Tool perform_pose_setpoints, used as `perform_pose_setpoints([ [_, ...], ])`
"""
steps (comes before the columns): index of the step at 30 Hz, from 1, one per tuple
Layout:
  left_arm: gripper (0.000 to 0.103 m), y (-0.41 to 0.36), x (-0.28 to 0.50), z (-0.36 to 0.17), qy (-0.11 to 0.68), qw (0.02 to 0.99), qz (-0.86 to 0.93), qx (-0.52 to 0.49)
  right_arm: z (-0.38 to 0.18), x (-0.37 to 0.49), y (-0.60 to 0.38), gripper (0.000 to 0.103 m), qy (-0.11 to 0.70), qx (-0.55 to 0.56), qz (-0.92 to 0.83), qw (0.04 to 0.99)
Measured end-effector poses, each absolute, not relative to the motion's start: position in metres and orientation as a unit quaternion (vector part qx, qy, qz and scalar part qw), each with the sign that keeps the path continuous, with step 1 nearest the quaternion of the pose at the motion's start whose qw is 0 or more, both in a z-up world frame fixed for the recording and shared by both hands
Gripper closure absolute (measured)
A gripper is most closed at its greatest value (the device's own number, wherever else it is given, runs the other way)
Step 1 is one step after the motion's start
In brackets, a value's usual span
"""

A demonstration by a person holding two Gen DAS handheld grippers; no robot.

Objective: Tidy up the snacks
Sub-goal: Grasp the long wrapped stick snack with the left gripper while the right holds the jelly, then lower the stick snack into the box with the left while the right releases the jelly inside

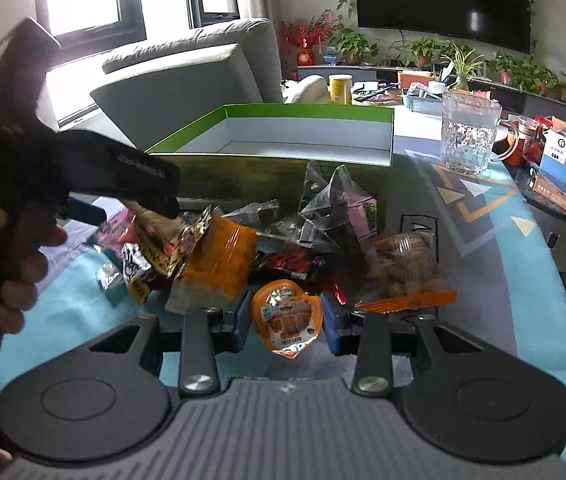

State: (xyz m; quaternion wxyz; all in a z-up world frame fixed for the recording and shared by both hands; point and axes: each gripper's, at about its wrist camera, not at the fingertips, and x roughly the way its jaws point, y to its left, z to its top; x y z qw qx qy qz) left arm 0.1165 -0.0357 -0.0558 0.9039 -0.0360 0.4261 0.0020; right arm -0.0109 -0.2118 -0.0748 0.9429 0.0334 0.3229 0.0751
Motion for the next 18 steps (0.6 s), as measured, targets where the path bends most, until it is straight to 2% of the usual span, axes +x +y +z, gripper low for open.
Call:
perform_pose_setpoints([
  [4,0.032,-0.031,0.125,-0.065,0.43,0.901,0.001,-0.055,-0.075,-0.007,-0.217,0.065,0.321,0.044,0.075,0.943],
  [5,0.04,-0.031,0.125,-0.065,0.427,0.902,-0.002,-0.057,-0.075,-0.006,-0.218,0.065,0.321,0.046,0.075,0.943],
  [9,0.058,-0.033,0.123,-0.061,0.411,0.91,-0.004,-0.057,-0.074,-0.005,-0.219,0.065,0.318,0.047,0.075,0.944],
  [10,0.068,-0.032,0.122,-0.059,0.404,0.913,-0.009,-0.062,-0.074,-0.006,-0.219,0.065,0.318,0.047,0.075,0.944],
  [11,0.074,-0.03,0.12,-0.057,0.395,0.916,-0.016,-0.068,-0.074,-0.006,-0.219,0.065,0.318,0.048,0.075,0.944],
  [14,0.083,-0.024,0.115,-0.047,0.372,0.924,-0.032,-0.085,-0.074,-0.007,-0.218,0.065,0.317,0.047,0.074,0.945],
  [18,0.088,-0.017,0.103,-0.028,0.346,0.933,-0.048,-0.086,-0.069,-0.01,-0.218,0.065,0.307,0.047,0.071,0.948],
])
